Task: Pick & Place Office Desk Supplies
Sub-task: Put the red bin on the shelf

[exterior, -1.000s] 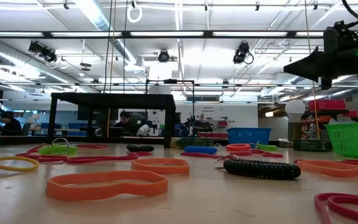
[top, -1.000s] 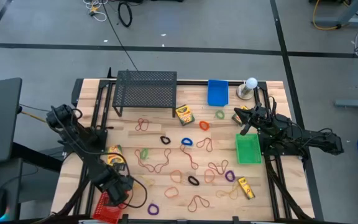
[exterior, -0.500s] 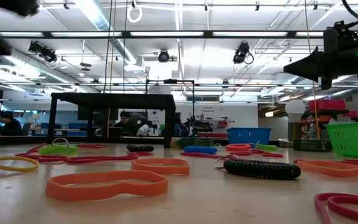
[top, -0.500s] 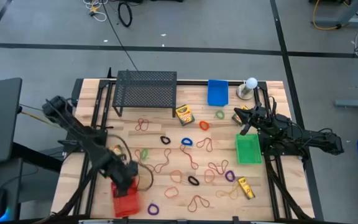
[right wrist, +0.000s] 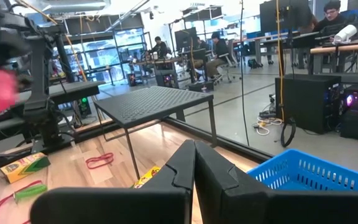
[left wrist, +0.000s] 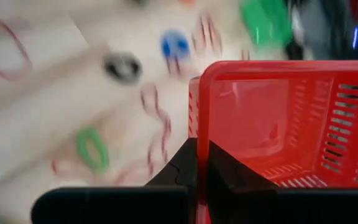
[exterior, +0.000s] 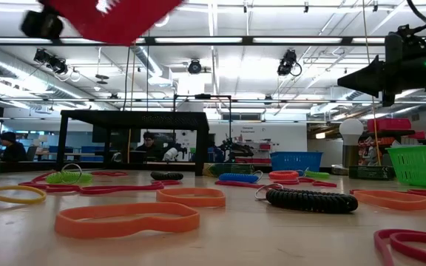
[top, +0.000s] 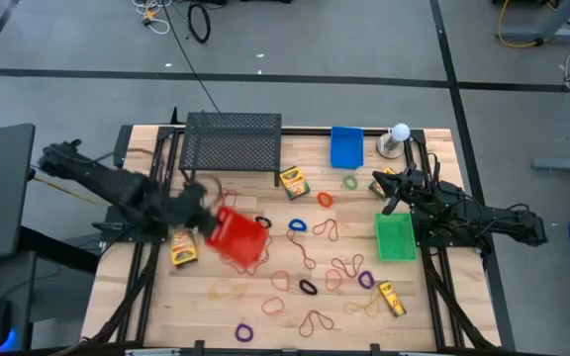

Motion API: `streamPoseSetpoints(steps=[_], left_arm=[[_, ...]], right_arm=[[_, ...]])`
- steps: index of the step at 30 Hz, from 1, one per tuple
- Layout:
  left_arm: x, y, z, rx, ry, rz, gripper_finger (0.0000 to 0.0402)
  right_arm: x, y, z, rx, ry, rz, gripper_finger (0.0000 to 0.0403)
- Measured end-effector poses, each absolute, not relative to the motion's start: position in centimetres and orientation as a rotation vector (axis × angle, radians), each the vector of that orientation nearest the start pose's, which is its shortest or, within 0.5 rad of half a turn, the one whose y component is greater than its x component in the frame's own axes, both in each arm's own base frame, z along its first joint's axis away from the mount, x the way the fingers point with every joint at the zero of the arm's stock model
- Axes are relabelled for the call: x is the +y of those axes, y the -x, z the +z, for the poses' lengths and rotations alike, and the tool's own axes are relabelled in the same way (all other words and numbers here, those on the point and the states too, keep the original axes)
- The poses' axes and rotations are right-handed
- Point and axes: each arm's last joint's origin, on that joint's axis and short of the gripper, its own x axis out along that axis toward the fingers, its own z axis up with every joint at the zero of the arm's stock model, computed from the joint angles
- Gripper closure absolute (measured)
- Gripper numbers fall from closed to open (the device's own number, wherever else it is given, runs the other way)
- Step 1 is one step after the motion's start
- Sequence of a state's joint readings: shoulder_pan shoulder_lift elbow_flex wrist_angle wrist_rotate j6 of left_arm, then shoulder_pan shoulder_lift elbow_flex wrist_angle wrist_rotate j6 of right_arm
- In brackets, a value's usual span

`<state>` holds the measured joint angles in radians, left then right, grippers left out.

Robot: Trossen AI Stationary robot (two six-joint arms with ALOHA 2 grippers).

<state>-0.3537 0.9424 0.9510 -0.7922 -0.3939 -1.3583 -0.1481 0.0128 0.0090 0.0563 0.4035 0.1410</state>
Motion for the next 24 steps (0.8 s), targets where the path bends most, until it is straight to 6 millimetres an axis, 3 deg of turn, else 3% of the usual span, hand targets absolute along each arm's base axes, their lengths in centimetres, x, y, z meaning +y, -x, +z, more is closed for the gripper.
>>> streamPoseSetpoints(steps=[6,11,19,24], left_arm=[[0.8,-17.4,33.9,0.364,0.991,0.727,0.0391],[6.5,-17.3,35.1,0.354,1.004,0.822,0.0391],[15.1,-16.5,32.7,0.444,1.109,0.873,0.0391],[19.3,-16.7,30.8,0.490,1.152,0.875,0.0391]], right_arm=[[-2.5,-9.3,17.1,-0.091,-0.144,-0.547,0.0391],[-2.5,-9.3,17.1,-0.091,-0.144,-0.547,0.0391],[-2.5,-9.3,17.1,-0.091,-0.144,-0.547,0.0391],[-2.5,-9.3,17.1,-0.091,-0.144,-0.547,0.0391]])
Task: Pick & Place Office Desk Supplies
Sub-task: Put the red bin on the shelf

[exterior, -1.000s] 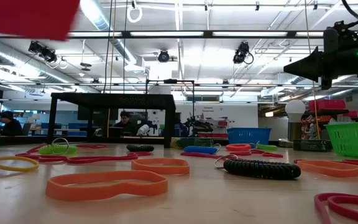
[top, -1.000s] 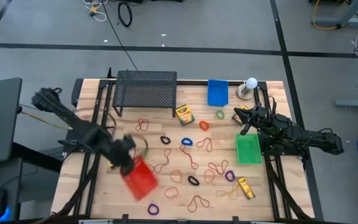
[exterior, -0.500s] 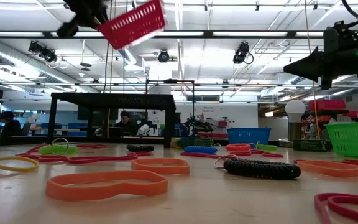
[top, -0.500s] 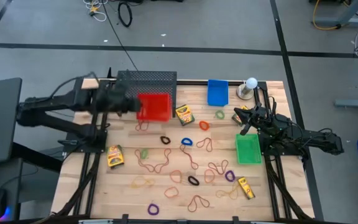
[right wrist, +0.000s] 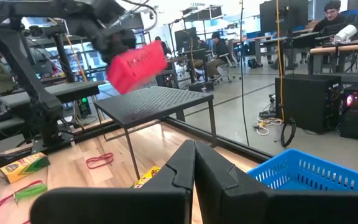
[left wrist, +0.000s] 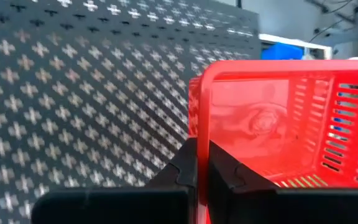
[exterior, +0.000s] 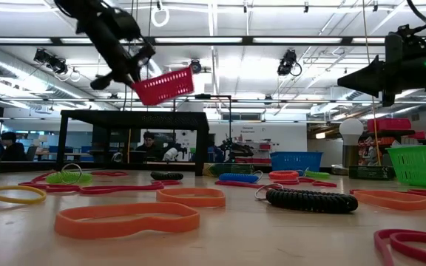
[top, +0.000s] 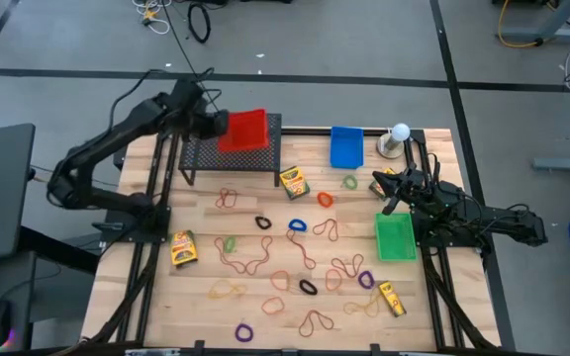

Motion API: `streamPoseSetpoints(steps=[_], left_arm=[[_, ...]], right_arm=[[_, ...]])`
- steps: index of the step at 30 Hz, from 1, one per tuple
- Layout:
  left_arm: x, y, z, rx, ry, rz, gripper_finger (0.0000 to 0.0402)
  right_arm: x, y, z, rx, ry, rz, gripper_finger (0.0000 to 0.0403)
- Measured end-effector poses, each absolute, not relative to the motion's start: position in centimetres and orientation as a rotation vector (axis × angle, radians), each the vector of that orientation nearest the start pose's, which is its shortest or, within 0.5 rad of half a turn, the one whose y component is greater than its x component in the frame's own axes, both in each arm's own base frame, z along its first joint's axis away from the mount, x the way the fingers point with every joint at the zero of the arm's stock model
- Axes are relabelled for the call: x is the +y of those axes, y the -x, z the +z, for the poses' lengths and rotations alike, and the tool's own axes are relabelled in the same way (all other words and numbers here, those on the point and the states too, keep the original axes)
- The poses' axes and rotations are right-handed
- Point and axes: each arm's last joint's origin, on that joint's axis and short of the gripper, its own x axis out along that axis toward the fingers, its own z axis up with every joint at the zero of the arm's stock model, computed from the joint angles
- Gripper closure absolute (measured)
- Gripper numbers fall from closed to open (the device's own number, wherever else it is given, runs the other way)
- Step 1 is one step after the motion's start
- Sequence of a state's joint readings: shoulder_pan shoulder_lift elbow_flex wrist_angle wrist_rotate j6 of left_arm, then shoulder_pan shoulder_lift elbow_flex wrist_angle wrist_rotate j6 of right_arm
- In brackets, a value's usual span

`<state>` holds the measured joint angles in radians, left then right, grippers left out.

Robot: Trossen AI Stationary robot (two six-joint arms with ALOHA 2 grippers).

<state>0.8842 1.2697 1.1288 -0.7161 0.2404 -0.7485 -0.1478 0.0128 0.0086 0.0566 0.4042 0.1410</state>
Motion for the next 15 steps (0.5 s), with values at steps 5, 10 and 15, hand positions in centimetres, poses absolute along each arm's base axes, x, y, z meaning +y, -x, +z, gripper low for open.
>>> streamPoseSetpoints(steps=[5,10,15], left_arm=[[22.6,-18.2,31.3,0.506,1.107,0.886,0.0391],[25.0,-19.8,31.7,0.572,1.082,0.936,0.0390],[26.5,-21.5,31.2,0.629,1.084,0.968,0.0390]], right_arm=[[-2.5,-9.3,17.1,-0.092,-0.145,-0.547,0.0391],[-2.5,-9.3,17.1,-0.092,-0.144,-0.548,0.0391],[-2.5,-9.3,17.1,-0.091,-0.144,-0.548,0.0391]])
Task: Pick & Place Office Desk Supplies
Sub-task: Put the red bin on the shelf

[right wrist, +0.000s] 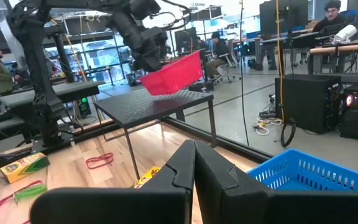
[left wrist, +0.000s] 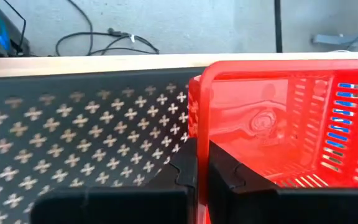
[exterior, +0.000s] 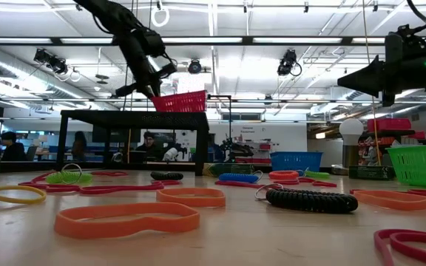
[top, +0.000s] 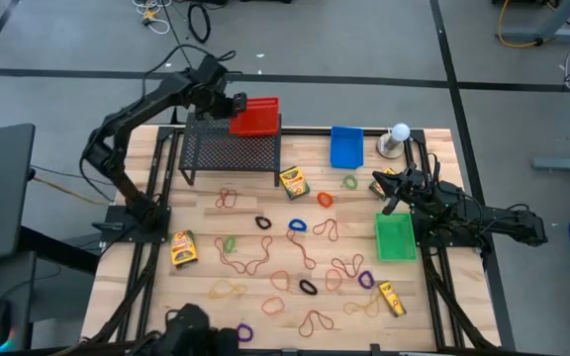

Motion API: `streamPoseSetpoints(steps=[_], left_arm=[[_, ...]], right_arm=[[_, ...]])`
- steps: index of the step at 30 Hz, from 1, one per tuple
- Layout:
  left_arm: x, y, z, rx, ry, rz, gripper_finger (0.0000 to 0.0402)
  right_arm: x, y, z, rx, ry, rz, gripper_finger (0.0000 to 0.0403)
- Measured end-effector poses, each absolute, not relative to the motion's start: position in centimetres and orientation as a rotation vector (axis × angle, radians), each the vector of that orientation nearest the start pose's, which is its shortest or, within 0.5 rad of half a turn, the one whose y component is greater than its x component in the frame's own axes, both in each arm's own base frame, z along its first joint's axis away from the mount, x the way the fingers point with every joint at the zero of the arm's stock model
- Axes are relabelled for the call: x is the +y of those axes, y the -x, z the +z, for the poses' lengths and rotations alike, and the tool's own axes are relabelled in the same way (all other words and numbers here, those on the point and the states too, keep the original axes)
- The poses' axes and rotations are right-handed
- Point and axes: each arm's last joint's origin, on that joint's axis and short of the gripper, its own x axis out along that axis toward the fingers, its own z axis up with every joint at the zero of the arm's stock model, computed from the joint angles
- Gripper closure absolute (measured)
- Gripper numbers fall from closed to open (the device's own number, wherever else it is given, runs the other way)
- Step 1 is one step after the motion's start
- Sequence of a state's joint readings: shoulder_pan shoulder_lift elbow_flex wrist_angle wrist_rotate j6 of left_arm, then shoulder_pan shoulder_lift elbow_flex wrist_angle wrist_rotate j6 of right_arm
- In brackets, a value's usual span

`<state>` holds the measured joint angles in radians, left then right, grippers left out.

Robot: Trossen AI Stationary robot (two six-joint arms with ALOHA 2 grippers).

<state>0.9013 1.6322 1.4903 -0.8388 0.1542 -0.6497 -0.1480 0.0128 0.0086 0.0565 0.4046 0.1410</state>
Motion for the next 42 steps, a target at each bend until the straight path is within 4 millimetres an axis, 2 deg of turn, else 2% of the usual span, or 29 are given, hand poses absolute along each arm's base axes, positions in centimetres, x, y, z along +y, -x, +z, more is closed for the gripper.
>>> streamPoseSetpoints(steps=[8,20,28,36,42], left_arm=[[26.9,-23.6,30.5,0.674,1.091,0.975,0.0389],[27.0,-23.5,30.5,0.686,1.075,1.005,0.0388],[27.0,-23.3,32.3,0.675,1.005,1.046,0.0388],[26.9,-23.5,31.3,0.758,1.019,1.032,0.0388],[27.0,-23.6,31.1,0.755,1.025,1.018,0.0387]], right_arm=[[-2.5,-9.3,17.1,-0.092,-0.144,-0.550,0.0391],[-2.5,-9.3,17.1,-0.092,-0.145,-0.550,0.0391],[-2.5,-9.3,17.1,-0.091,-0.144,-0.547,0.0391],[-2.5,-9.3,17.1,-0.091,-0.144,-0.547,0.0391],[-2.5,-9.3,17.1,-0.091,-0.144,-0.547,0.0391]])
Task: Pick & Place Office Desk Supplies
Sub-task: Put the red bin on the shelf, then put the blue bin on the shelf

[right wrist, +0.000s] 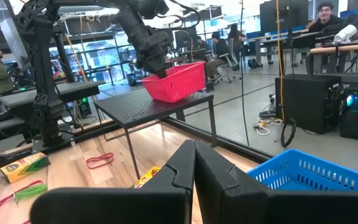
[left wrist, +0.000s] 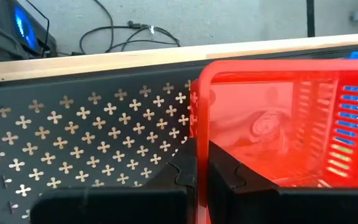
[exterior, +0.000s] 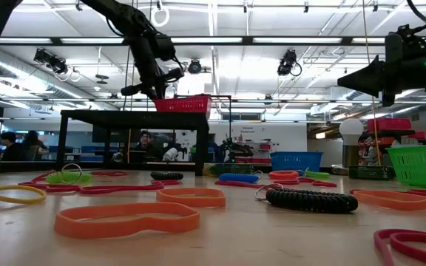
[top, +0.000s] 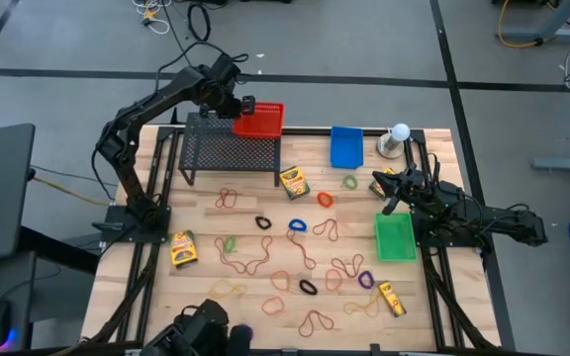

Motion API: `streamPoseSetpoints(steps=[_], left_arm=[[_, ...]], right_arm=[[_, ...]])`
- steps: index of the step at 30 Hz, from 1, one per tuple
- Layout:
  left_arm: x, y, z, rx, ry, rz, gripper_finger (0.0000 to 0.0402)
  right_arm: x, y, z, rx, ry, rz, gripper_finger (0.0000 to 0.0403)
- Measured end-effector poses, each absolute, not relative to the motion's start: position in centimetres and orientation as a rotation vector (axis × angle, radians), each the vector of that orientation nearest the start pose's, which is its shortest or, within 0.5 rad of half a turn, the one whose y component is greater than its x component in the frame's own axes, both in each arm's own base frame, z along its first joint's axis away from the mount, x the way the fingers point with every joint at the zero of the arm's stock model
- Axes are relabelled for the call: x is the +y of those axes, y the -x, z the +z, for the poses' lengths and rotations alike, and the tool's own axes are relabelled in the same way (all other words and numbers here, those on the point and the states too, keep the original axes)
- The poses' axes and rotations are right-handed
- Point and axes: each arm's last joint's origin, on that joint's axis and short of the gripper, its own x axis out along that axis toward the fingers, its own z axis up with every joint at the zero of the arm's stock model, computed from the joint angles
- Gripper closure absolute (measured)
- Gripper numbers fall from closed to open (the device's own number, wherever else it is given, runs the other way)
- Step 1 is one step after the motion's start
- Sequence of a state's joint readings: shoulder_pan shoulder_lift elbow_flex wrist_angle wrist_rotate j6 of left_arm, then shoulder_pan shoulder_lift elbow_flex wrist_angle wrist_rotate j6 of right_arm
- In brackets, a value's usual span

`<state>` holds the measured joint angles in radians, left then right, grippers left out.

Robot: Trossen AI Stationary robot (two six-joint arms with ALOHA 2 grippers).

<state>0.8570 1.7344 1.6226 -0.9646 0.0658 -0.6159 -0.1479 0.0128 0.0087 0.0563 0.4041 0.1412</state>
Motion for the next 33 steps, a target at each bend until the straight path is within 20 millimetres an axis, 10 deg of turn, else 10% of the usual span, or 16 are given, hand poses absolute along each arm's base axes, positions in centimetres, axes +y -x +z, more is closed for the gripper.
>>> streamPoseSetpoints(steps=[20,33], left_arm=[[26.9,-23.6,31.2,0.752,1.043,1.011,0.0314],[23.9,-20.9,36.6,0.674,0.800,0.941,0.0297]], right_arm=[[-2.5,-9.3,17.1,-0.092,-0.144,-0.548,0.0391],[-2.5,-9.3,17.1,-0.092,-0.144,-0.548,0.0391]])
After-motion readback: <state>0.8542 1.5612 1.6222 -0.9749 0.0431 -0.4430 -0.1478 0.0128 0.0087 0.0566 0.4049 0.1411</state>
